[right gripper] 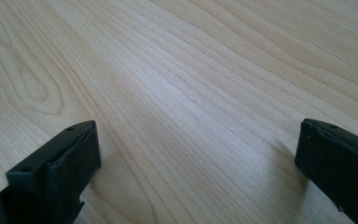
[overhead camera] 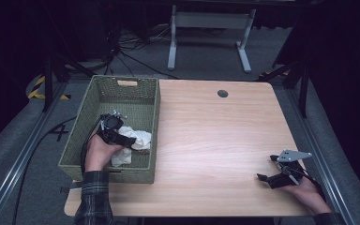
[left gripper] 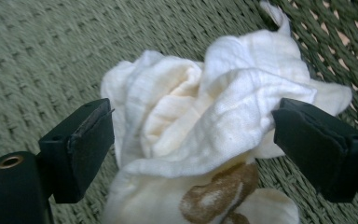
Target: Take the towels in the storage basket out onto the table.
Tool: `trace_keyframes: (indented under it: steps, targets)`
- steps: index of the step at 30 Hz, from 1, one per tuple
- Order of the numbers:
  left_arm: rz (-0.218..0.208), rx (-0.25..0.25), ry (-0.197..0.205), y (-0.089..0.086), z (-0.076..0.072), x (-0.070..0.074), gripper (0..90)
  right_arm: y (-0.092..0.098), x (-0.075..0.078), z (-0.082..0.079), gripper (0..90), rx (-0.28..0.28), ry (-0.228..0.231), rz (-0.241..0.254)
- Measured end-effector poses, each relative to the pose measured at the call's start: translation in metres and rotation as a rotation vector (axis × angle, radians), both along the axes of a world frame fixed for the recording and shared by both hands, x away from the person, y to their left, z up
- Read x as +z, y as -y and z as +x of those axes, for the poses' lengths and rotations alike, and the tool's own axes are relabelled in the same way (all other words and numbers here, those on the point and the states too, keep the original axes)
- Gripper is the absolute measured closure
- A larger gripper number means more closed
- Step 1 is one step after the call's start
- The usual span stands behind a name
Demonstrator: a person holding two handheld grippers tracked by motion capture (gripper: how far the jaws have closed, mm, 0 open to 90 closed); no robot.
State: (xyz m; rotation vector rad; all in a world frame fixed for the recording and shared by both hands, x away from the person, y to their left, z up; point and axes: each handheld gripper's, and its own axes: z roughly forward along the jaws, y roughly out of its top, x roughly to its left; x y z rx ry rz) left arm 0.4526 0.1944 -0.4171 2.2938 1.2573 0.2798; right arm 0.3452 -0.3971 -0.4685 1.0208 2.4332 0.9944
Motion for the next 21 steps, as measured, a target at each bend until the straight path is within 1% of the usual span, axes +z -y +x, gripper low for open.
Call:
trace_keyframes:
  steps: [1, 2, 3, 5, 6, 7, 8, 9, 11, 13, 15, 16, 18, 21]
  targets:
    - [0.019, -0.001, -0.028, 0.002, 0.0, -0.002, 13.1, 0.0, 0.0, 0.0, 0.2, 0.001, 0.0, 0.0]
    - [0.031, 0.001, -0.035, 0.002, 0.001, -0.003, 13.2, 0.0, 0.0, 0.0, 0.2, 0.0, -0.001, 0.0]
    - [0.031, 0.001, -0.035, 0.002, 0.001, -0.003, 13.2, 0.0, 0.0, 0.0, 0.2, 0.0, -0.001, 0.0]
    - [0.045, 0.001, -0.046, 0.003, 0.002, -0.005, 14.1, 0.0, 0.0, 0.0, 0.2, 0.002, 0.002, 0.0]
    - [0.06, 0.003, -0.048, 0.003, 0.002, -0.005, 14.3, 0.0, 0.0, 0.0, 0.2, 0.002, 0.002, 0.0]
    - [0.06, 0.003, -0.048, 0.003, 0.002, -0.005, 14.4, 0.0, 0.0, 0.0, 0.2, 0.002, 0.002, 0.0]
    - [0.061, 0.001, -0.06, 0.004, 0.002, -0.007, 14.5, 0.0, 0.0, 0.0, 0.2, 0.001, 0.001, -0.001]
    - [0.061, 0.001, -0.06, 0.004, 0.002, -0.007, 14.7, 0.0, 0.0, 0.0, 0.2, 0.001, 0.001, -0.001]
    - [0.066, 0.002, -0.077, 0.004, 0.003, -0.008, 15.3, 0.0, 0.0, 0.0, 0.2, 0.0, 0.0, 0.0]
    - [0.077, 0.001, -0.08, 0.004, 0.003, -0.009, 15.3, 0.0, 0.0, 0.0, 0.1, 0.001, 0.001, 0.0]
    - [0.069, 0.002, -0.098, 0.005, 0.004, -0.01, 15.5, 0.0, 0.0, 0.0, 0.2, 0.001, 0.0, 0.0]
    - [0.078, 0.001, -0.102, 0.004, 0.004, -0.011, 15.6, 0.0, 0.0, 0.0, 0.2, 0.0, 0.0, 0.0]
    - [0.077, 0.008, -0.129, 0.004, 0.005, -0.013, 15.6, 0.0, 0.0, 0.0, 0.2, 0.001, 0.0, 0.001]
    - [0.078, 0.012, -0.149, 0.004, 0.006, -0.015, 15.6, 0.0, 0.0, 0.0, 0.2, 0.001, 0.0, 0.001]
